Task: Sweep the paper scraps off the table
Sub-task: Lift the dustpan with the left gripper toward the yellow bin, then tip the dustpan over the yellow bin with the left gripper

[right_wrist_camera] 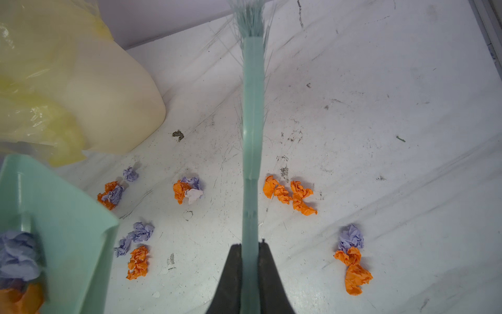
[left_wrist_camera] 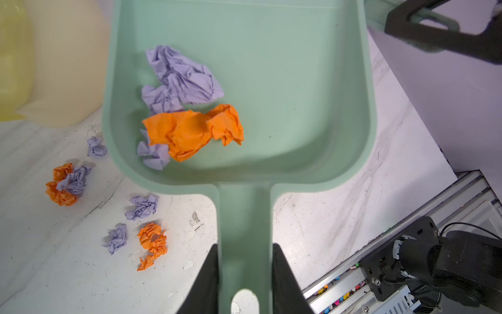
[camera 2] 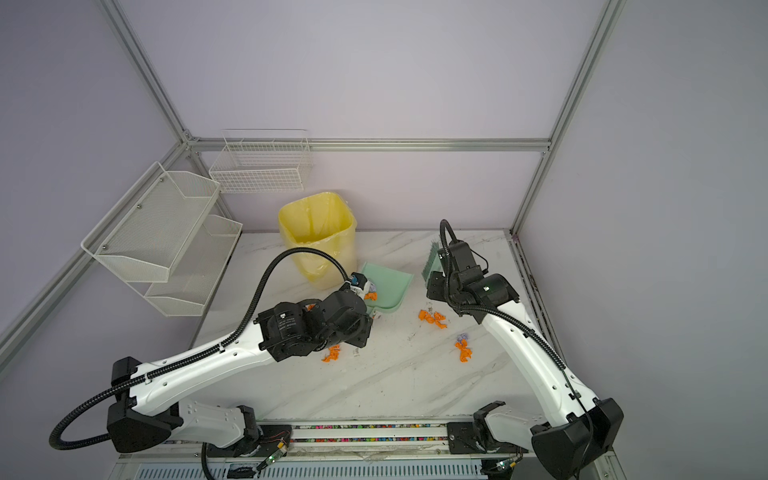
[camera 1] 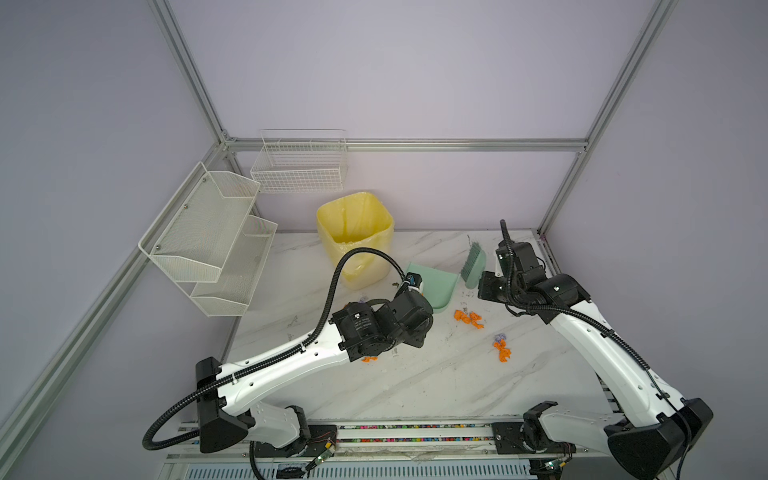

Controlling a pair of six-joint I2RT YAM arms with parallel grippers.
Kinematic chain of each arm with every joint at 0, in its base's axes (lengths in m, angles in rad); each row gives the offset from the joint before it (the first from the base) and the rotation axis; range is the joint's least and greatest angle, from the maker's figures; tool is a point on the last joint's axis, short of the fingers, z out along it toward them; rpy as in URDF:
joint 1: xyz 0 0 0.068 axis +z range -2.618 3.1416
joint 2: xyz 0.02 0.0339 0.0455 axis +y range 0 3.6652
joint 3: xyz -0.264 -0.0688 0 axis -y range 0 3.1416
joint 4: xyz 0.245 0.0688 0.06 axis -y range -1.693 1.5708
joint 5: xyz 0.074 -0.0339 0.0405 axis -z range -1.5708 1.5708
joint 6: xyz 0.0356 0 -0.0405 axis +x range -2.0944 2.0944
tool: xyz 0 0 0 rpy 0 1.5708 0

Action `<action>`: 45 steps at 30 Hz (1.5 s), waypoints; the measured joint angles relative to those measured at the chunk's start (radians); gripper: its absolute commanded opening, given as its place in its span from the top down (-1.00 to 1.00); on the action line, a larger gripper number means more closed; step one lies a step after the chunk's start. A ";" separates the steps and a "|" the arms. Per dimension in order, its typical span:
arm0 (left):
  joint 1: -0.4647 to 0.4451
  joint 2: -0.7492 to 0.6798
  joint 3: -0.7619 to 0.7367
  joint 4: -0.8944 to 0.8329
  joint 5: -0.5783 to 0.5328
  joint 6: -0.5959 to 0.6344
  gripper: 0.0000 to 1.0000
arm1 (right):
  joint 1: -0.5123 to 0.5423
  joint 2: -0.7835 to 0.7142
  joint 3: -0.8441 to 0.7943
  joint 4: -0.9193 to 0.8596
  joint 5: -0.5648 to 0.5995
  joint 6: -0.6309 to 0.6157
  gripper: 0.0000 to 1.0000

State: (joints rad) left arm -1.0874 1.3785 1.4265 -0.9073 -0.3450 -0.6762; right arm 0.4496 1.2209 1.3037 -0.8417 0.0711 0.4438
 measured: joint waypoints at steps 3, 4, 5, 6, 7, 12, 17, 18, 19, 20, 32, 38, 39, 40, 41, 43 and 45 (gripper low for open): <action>0.019 0.001 0.034 0.001 0.000 0.014 0.93 | 0.000 0.000 -0.006 0.000 0.000 0.000 1.00; 0.027 0.001 0.045 0.002 0.001 0.017 0.93 | 0.000 0.000 -0.006 0.000 0.000 0.000 1.00; 0.035 0.001 0.055 0.003 0.003 0.019 0.93 | 0.000 0.000 -0.007 0.001 0.000 0.000 1.00; 0.044 0.001 0.064 0.007 0.006 0.024 0.93 | 0.000 0.000 -0.007 0.001 0.000 -0.001 1.00; 0.051 0.001 0.071 0.010 0.009 0.027 0.93 | 0.000 0.000 -0.007 0.001 -0.001 -0.001 1.00; 0.108 0.003 0.092 0.026 0.050 0.041 0.93 | 0.000 0.000 -0.012 0.004 -0.003 -0.002 1.00; 0.172 0.029 0.129 0.031 0.104 0.045 0.93 | 0.000 0.000 -0.021 0.016 -0.005 -0.003 1.00; 0.183 0.034 0.138 0.031 0.112 0.046 0.93 | 0.000 0.000 -0.024 0.018 -0.006 -0.003 1.00; 0.197 0.042 0.153 0.030 0.123 0.051 0.93 | 0.000 0.000 -0.026 0.019 -0.008 -0.003 1.00; 0.208 0.049 0.167 0.031 0.130 0.053 0.93 | 0.000 0.000 -0.028 0.020 -0.008 -0.003 1.00; 0.365 0.120 0.269 0.055 0.241 0.087 0.92 | 0.000 0.000 -0.056 0.040 -0.013 -0.004 1.00; 0.456 0.142 0.311 0.064 0.325 0.089 0.92 | 0.000 -0.001 -0.058 0.046 -0.016 -0.004 1.00; 0.469 0.143 0.313 0.072 0.342 0.086 0.92 | 0.000 -0.001 -0.058 0.046 -0.016 -0.004 1.00; 0.485 0.145 0.314 0.079 0.361 0.085 0.92 | 0.000 -0.002 -0.058 0.046 -0.016 -0.004 1.00; 0.502 0.146 0.315 0.085 0.380 0.082 0.92 | 0.000 -0.003 -0.058 0.046 -0.016 -0.004 1.00; 0.538 0.148 0.315 0.097 0.422 0.066 0.92 | 0.000 -0.006 -0.058 0.046 -0.017 -0.004 1.00; 0.577 0.149 0.315 0.111 0.464 0.051 0.93 | 0.000 -0.008 -0.058 0.046 -0.020 -0.004 1.00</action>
State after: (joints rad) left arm -0.5106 1.5276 1.7412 -0.7963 0.1188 -0.6254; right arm 0.4496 1.2133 1.2453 -0.7956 0.0513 0.4397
